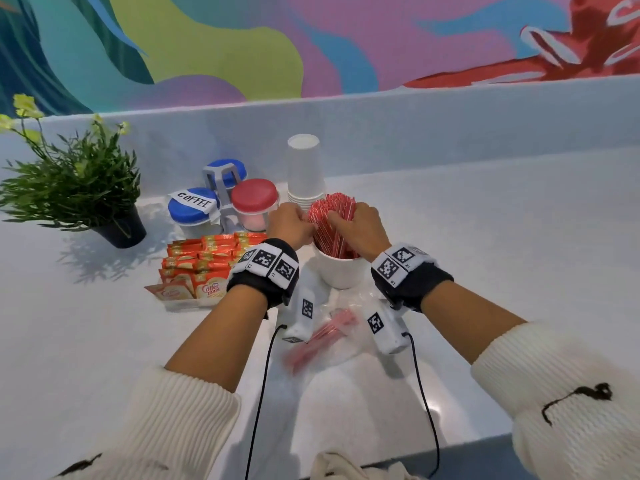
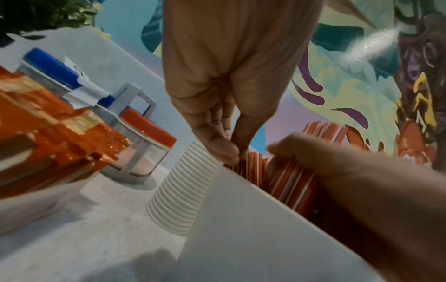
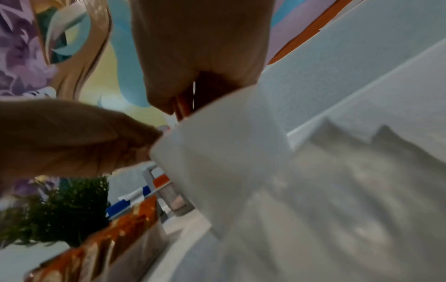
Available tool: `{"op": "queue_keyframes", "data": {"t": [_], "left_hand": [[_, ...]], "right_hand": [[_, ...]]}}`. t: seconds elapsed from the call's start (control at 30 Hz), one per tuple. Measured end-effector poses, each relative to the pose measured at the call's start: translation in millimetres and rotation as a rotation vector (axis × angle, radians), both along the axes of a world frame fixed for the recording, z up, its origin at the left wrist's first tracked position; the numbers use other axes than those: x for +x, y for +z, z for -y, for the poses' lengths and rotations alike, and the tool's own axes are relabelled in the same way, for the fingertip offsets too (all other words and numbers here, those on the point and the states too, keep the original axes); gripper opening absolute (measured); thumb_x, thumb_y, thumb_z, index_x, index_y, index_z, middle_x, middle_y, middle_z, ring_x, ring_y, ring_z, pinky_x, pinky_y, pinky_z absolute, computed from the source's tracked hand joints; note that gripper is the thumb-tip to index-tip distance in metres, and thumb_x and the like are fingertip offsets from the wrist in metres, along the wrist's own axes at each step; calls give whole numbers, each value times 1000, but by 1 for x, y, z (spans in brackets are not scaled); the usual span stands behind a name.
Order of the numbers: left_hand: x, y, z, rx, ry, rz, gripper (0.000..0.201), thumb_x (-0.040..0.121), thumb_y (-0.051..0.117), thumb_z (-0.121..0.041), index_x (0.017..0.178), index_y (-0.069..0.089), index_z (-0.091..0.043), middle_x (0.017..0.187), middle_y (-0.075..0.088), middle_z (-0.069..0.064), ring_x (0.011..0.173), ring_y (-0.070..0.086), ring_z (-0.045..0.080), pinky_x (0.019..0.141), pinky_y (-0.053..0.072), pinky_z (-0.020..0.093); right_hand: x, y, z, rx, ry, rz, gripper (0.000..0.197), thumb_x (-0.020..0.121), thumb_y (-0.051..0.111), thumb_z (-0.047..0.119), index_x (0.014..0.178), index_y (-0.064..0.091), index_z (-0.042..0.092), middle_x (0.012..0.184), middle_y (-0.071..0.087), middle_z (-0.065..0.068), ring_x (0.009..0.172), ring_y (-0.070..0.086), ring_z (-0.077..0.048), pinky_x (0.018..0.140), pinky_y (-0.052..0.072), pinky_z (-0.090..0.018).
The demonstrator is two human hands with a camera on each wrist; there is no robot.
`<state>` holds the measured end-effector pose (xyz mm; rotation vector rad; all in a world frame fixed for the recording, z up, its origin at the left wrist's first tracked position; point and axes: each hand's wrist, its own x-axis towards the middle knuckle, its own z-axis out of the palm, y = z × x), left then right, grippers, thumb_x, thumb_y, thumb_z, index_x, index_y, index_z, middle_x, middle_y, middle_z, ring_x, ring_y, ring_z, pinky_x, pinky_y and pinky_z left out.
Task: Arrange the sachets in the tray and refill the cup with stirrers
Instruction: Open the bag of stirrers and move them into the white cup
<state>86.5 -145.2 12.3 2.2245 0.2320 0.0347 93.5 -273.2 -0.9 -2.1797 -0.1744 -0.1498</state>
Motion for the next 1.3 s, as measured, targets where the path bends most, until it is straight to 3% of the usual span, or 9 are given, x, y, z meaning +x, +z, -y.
{"op": "queue_keyframes", "data": {"t": [0.23, 0.33, 0.43, 0.57, 0.73, 0.97, 1.07, 1.17, 1.3], "left_hand": [[17, -6, -2, -229, -22, 66, 17, 90, 53, -1, 75, 61, -5, 65, 59, 4, 57, 59, 13, 68, 54, 27], [13, -6, -2, -308, 23, 103, 19, 94, 42, -3, 84, 58, -4, 66, 58, 5, 54, 57, 10, 54, 49, 16], [6, -8, -1, -375, 42, 148, 23, 97, 36, -5, 91, 57, -4, 73, 59, 10, 62, 57, 16, 59, 50, 20], [-2, -12, 4, -413, 36, 199, 24, 99, 36, -14, 94, 58, -6, 91, 61, 17, 82, 61, 25, 73, 56, 34], [-6, -13, 5, -383, 33, 256, 27, 95, 50, -21, 118, 58, -10, 106, 64, 13, 98, 63, 25, 88, 54, 40], [-10, -21, 9, -152, 73, 308, 37, 84, 65, -6, 121, 61, -7, 112, 69, 15, 100, 66, 23, 94, 51, 33], [-7, -23, 11, -49, 104, 330, 45, 82, 69, -13, 126, 58, -9, 113, 68, 15, 98, 65, 25, 94, 51, 37], [-6, -22, 13, -38, 146, 341, 50, 81, 69, -12, 128, 55, -5, 108, 64, 17, 95, 61, 26, 87, 50, 32], [-7, -24, 16, -9, 128, 388, 42, 82, 67, -8, 123, 58, -2, 110, 59, 19, 98, 60, 24, 83, 43, 19]], "right_hand": [[5, -10, 4, -189, 133, -8, 29, 83, 66, 26, 84, 65, -3, 74, 63, -14, 66, 56, -21, 62, 46, -31], [4, -9, 6, -246, 185, -3, 34, 78, 72, 27, 97, 64, 0, 82, 64, -10, 75, 61, -22, 69, 51, -30], [4, -9, 9, -243, 241, 21, 41, 71, 78, 24, 103, 62, 3, 91, 68, -8, 82, 63, -21, 77, 53, -31], [3, -10, 11, -104, 237, -33, 30, 68, 79, 7, 88, 59, 1, 66, 57, 2, 61, 55, -12, 56, 47, -13], [3, -11, 9, -69, 239, -26, 21, 71, 75, 2, 85, 60, 4, 70, 58, -1, 69, 57, -17, 64, 47, -18], [0, -7, 16, 89, 43, 231, 1, 83, 59, 6, 83, 60, 6, 78, 63, -7, 73, 61, -19, 74, 53, -33], [1, -5, 16, -31, -124, 369, 16, 86, 53, 10, 101, 57, 6, 108, 56, -8, 100, 51, -20, 87, 46, -34], [6, -9, 14, -95, -121, 209, 38, 93, 44, 15, 131, 41, 8, 148, 25, -13, 135, 27, -27, 110, 29, -38], [10, -20, 7, -219, 136, 74, 50, 97, 31, 29, 140, 25, 5, 150, 24, -16, 133, 35, -31, 107, 36, -49]]}}
